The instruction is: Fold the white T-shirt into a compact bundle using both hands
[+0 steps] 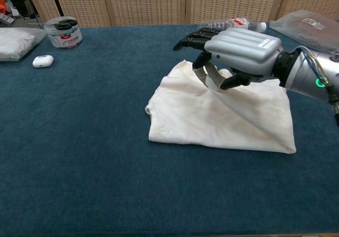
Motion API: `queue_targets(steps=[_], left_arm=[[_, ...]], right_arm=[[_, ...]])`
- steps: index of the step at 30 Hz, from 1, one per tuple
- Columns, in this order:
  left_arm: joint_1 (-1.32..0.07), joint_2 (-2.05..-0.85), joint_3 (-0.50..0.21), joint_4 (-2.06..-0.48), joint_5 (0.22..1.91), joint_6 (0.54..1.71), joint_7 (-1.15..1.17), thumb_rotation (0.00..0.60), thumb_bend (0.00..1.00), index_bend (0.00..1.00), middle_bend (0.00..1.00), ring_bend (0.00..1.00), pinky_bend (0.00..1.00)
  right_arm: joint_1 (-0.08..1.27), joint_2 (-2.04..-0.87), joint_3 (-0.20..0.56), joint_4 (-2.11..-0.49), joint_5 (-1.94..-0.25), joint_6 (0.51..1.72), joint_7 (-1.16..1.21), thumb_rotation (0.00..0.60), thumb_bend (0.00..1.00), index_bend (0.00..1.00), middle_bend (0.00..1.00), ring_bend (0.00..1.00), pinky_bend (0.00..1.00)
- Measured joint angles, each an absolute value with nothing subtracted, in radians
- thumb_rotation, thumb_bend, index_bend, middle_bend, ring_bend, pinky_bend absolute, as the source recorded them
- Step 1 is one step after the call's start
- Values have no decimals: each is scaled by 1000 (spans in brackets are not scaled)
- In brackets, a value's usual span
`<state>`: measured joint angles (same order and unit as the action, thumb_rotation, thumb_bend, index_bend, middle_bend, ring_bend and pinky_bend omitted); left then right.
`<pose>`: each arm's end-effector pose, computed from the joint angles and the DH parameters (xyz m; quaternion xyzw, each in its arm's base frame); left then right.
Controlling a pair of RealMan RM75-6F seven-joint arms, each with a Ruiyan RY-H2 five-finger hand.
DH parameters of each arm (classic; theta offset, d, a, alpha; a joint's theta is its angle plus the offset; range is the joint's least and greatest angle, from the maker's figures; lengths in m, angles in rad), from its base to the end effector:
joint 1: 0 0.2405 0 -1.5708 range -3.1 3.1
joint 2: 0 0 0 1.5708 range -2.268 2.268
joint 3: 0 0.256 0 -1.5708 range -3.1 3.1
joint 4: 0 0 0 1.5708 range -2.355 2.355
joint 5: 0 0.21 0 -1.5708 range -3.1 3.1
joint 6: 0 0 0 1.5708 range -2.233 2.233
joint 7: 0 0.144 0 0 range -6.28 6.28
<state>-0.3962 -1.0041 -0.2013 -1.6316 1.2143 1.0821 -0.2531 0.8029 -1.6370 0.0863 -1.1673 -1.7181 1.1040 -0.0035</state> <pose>-0.2779 0.3034 0.1815 -0.5622 -0.4906 -0.4269 0.5109 -0.1215 -0.3405 -0.0301 0.8154 -0.1742 0.4586 0.3074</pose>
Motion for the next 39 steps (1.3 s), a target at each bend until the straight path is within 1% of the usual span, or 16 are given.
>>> queue_targets(steps=[7,13,20,27,39], left_arm=[[-399,-1005,-201,-1628,1212,1075,-257,600,0,0,0,0,0],[-401,-1006,-200,-1626,1211,1071,-257,600,0,0,0,0,0],[-401,-1005,-200,-1627,1213,1069,-261,600,0,0,0,0,0],[-402,-1003,-200,-1624,1211,1065,-268,600,0,0,0,0,0],[-409,-1007,-200,-1613,1200,1049,-267,600,0,0,0,0,0]], right_arm=[[824,-1691,121,-1186,-1667,1085,-73,600,907,710,105,0,0],[831,-1760,128,-1177,-1643,1078,-128,600,925,712,105,0,0],[839,-1852,102,-1088,-1642,1067,-156,600,930,712,105,0,0],[861,-1941,93,-979,-1641,1051,-136,600,930,712,105,0,0],[915,-2034,113,-858,-1635,1039,-87,600,928,713,103,0,0]])
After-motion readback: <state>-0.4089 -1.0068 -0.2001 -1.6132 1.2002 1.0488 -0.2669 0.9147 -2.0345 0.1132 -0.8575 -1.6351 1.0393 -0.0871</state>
